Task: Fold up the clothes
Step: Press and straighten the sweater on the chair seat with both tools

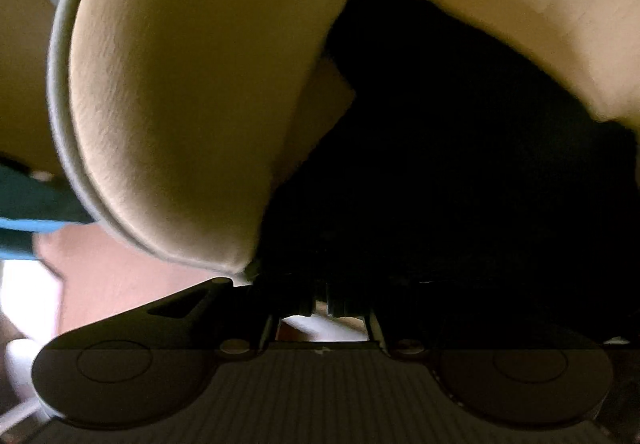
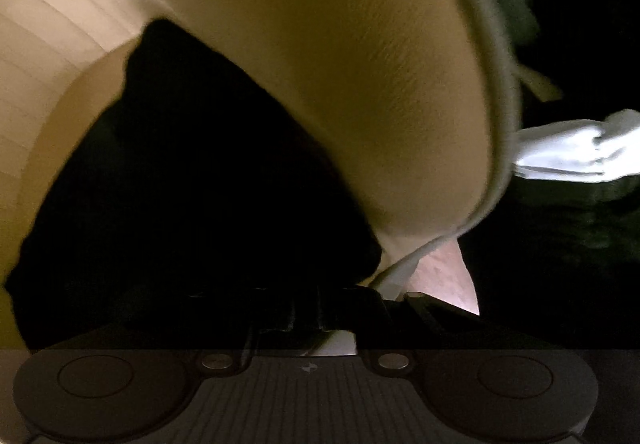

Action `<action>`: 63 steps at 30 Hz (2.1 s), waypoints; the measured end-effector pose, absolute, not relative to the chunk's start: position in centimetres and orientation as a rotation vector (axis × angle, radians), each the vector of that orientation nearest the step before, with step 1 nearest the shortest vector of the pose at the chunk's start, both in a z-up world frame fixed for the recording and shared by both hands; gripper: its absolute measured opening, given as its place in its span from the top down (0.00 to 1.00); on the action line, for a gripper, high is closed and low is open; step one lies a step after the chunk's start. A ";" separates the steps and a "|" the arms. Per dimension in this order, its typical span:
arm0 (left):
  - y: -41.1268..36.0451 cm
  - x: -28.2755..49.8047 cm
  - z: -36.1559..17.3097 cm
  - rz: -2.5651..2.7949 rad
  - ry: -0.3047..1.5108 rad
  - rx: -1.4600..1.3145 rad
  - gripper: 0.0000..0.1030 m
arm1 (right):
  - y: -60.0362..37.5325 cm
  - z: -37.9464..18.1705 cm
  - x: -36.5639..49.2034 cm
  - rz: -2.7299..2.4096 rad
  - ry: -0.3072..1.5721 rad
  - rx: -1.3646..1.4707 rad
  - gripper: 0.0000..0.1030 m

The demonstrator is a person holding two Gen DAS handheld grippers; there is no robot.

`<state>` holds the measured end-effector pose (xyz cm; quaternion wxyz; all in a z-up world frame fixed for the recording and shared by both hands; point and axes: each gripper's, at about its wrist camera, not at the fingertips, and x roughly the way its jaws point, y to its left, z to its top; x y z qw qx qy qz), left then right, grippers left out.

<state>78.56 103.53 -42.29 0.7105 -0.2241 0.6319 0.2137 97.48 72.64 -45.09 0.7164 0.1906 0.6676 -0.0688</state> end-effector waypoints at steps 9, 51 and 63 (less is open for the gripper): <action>101.5 81.5 -36.1 0.129 1.197 -0.407 0.48 | 77.9 -39.2 98.2 0.199 1.316 0.161 0.60; 101.1 86.7 -37.8 0.109 1.241 -0.157 0.29 | 84.2 -42.8 109.7 0.358 1.196 -0.135 0.19; 96.5 83.9 -41.5 0.049 1.337 -0.014 0.00 | 82.2 -47.1 103.3 0.341 1.299 -0.209 0.02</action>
